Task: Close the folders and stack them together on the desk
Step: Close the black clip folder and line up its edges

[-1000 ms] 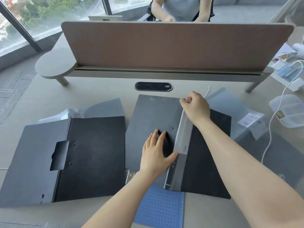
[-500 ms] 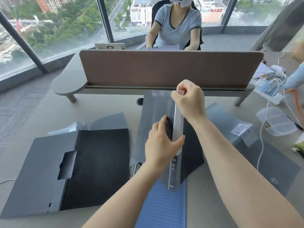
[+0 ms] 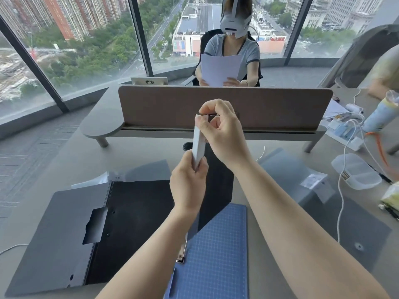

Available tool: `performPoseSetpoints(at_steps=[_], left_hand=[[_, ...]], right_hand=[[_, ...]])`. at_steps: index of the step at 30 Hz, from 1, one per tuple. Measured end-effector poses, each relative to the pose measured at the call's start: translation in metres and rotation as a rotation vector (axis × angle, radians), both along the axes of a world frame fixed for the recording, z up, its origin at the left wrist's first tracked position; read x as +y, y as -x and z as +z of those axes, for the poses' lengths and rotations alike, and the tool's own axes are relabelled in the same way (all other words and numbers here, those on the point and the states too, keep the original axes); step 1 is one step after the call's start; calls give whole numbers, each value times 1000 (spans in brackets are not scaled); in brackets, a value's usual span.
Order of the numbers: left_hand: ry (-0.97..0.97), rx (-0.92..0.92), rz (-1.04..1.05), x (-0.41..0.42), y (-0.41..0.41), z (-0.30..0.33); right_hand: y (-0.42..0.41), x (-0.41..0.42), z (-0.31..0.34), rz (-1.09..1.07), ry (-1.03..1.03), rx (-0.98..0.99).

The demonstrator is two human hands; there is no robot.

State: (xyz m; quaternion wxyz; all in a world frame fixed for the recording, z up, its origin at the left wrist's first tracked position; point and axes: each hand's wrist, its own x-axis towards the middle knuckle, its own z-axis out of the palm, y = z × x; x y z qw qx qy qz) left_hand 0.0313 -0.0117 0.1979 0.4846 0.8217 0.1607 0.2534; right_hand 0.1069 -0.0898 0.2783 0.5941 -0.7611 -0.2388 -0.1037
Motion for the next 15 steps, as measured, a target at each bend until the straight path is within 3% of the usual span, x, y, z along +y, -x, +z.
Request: performPoseSetpoints(at_steps=[4, 8, 11, 15], left_hand=[[140, -14, -63, 24, -3, 1], [344, 21, -123, 53, -8, 3], [541, 71, -138, 70, -10, 1], [610, 207, -135, 83, -12, -15]], right_hand=[[1, -12, -15, -215, -21, 39], [2, -39, -49, -450, 55, 233], [6, -58, -80, -431, 119, 490], [19, -78, -113, -294, -23, 730]])
